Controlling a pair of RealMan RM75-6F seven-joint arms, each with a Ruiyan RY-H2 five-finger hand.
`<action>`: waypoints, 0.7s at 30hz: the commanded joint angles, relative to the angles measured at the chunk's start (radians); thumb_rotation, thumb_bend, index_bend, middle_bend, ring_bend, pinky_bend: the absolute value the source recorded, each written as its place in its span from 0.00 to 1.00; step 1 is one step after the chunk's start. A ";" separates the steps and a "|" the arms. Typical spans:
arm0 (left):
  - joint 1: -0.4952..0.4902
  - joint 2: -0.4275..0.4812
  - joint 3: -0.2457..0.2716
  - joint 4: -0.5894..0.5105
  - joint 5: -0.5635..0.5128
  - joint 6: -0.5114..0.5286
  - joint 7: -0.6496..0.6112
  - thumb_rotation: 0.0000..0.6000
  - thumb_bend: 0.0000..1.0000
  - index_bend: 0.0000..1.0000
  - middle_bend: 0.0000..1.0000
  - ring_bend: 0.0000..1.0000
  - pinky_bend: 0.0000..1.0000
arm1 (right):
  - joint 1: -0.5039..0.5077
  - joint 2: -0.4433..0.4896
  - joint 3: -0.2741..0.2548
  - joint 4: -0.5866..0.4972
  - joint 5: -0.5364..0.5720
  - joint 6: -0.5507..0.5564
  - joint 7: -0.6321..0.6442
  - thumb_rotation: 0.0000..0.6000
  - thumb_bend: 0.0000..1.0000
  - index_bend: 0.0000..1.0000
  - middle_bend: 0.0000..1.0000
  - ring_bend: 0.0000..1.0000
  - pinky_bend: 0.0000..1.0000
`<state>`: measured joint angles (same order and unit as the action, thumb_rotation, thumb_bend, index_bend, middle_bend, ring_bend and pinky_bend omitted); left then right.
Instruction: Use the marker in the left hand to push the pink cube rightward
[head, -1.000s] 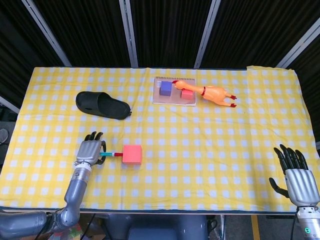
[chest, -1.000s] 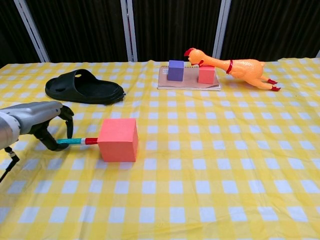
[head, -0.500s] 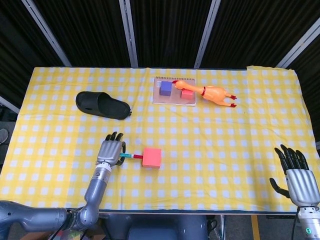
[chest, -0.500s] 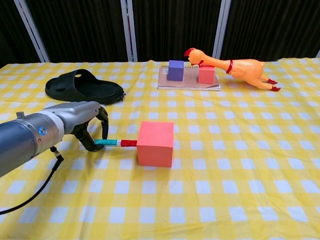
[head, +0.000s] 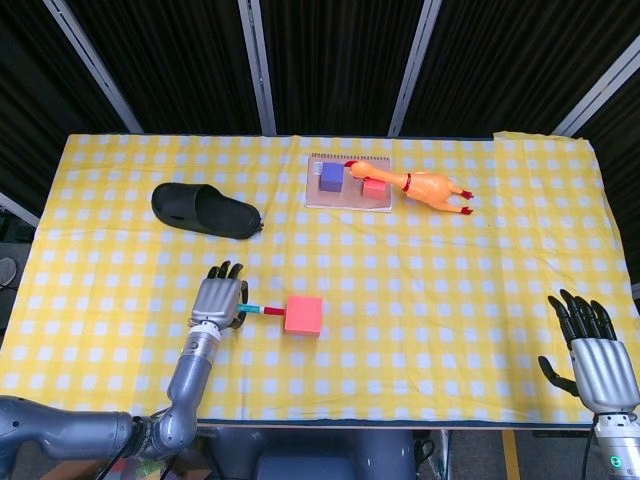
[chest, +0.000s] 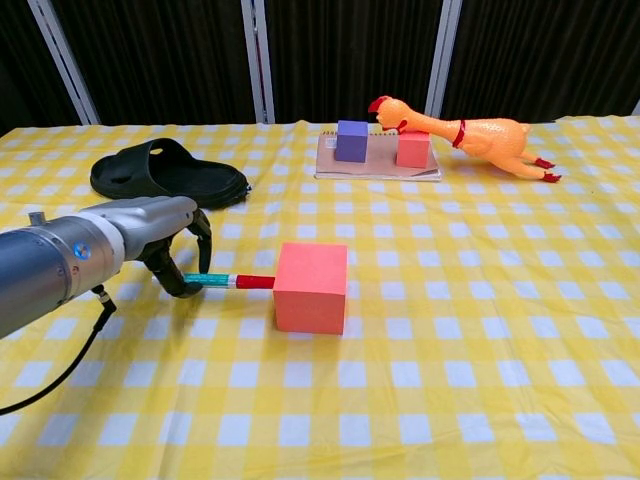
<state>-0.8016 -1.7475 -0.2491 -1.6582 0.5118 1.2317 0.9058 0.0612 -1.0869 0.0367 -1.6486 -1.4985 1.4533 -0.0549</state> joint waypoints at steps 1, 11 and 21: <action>-0.024 -0.026 -0.012 0.019 -0.016 -0.006 0.012 1.00 0.47 0.55 0.08 0.00 0.10 | 0.000 0.001 0.000 0.000 0.001 0.000 0.002 1.00 0.38 0.00 0.00 0.00 0.00; -0.112 -0.131 -0.055 0.100 -0.069 -0.022 0.056 1.00 0.47 0.55 0.08 0.00 0.10 | -0.001 0.007 0.001 -0.001 0.003 -0.003 0.018 1.00 0.38 0.00 0.00 0.00 0.00; -0.214 -0.245 -0.110 0.177 -0.096 -0.035 0.094 1.00 0.47 0.55 0.08 0.00 0.10 | -0.001 0.015 0.002 -0.002 0.012 -0.009 0.034 1.00 0.38 0.00 0.00 0.00 0.00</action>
<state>-1.0094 -1.9876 -0.3555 -1.4837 0.4200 1.1958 0.9946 0.0600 -1.0722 0.0386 -1.6502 -1.4865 1.4444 -0.0208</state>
